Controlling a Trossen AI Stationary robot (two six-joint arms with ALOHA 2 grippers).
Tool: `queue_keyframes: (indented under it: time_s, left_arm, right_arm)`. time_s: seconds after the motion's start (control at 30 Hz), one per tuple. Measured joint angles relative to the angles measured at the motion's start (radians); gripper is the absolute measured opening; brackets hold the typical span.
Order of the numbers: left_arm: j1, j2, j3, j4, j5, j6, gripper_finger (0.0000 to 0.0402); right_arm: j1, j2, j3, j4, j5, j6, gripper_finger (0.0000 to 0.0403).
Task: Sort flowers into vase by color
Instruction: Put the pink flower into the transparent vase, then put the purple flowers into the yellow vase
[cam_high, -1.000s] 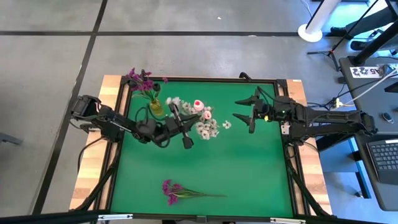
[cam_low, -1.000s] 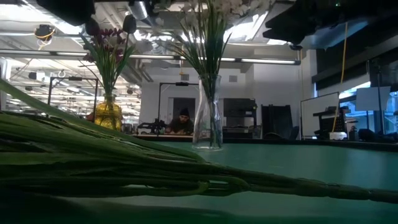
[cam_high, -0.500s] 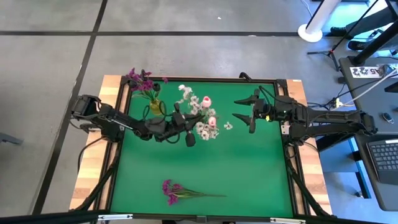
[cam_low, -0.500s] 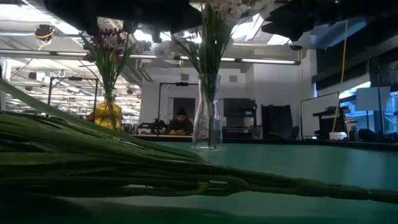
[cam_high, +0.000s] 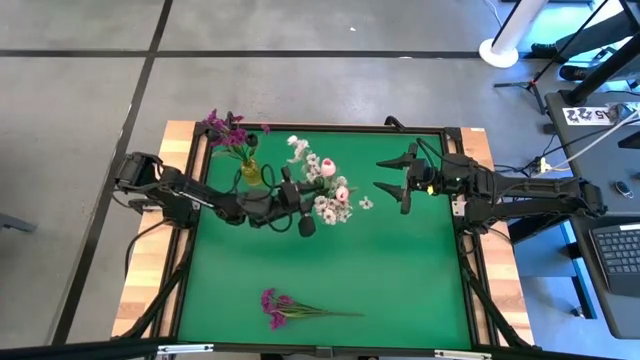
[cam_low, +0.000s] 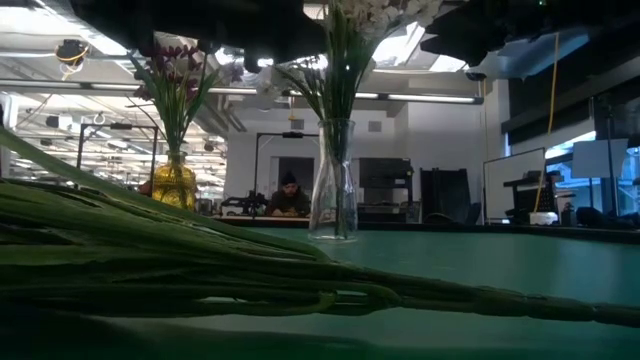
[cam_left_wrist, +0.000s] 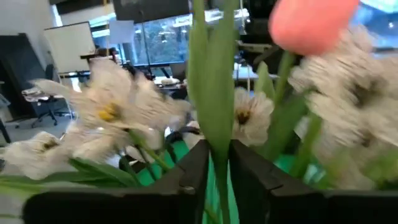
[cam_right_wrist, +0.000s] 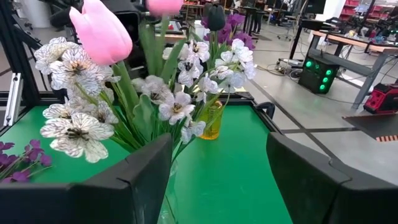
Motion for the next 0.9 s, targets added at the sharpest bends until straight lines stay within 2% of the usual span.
queue_keyframes:
  time_s: [0.27,0.4,0.5,0.7,0.83,0.9]
  left_arm:
    - [-0.04,-0.051,0.0,-0.127,-0.006,0.009,0.0144]
    - [-0.078,-0.117,0.001,-0.175,-0.041,0.021,0.0191]
    - [-0.12,-0.181,0.018,-0.237,-0.106,0.051,0.022]
    - [-0.227,-0.293,0.123,-0.579,-0.292,0.036,0.0243]
    - [-0.308,-0.324,0.193,-0.83,-0.336,-0.106,0.0243]
    - [-0.348,-0.335,0.23,-0.946,-0.345,-0.211,0.0243]
  right_arm:
    - [0.0,0.0,0.0,-0.001,0.004,0.006,0.026]
    - [0.0,0.0,0.0,-0.001,0.004,0.008,0.026]
    - [0.0,0.0,0.0,-0.001,0.004,0.008,0.026]
    - [0.0,-0.001,0.0,-0.001,0.005,0.008,0.026]
    - [0.001,-0.022,0.012,-0.018,-0.002,0.011,0.026]
    - [0.002,-0.043,0.032,-0.036,-0.062,0.032,0.026]
